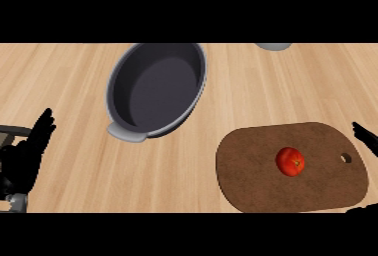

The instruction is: Pick the tomato from the cutting board and place it in the pot

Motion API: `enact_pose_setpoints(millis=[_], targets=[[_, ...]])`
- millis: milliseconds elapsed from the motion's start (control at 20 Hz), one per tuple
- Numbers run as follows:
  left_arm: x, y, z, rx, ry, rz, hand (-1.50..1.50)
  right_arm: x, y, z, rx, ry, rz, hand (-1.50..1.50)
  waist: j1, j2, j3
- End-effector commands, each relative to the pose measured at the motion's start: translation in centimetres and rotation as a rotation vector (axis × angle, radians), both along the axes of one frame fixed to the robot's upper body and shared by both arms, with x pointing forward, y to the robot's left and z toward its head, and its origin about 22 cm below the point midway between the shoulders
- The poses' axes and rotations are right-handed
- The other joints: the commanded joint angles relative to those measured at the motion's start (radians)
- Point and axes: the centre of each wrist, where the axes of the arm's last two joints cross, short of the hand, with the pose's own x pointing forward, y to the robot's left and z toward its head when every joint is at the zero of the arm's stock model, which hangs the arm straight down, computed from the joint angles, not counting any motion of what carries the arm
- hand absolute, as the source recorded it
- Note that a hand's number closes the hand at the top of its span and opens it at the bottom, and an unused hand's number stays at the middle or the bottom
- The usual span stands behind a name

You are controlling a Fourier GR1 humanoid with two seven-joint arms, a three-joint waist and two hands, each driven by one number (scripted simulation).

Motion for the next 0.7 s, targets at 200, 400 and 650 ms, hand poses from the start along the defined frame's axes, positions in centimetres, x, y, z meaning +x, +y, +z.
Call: enact_pose_setpoints(millis=[200,400,650], targets=[[0.5,-1.7,-1.1,-0.002,0.003,0.011,0.0,1.4,4.8,2.2,-0.07,0.103,0.082,-1.5,-0.006,0.0,0.002],[-1.1,-0.7,-0.5,0.003,0.001,0.01,0.0,2.0,6.2,2.2,-0.127,0.124,0.044,-1.5,-0.002,-0.001,0.002],[-1.9,0.5,-1.4,-0.004,-0.011,-0.002,0.0,4.7,6.3,2.6,-0.15,0.146,0.046,-1.5,0.003,0.001,0.002]])
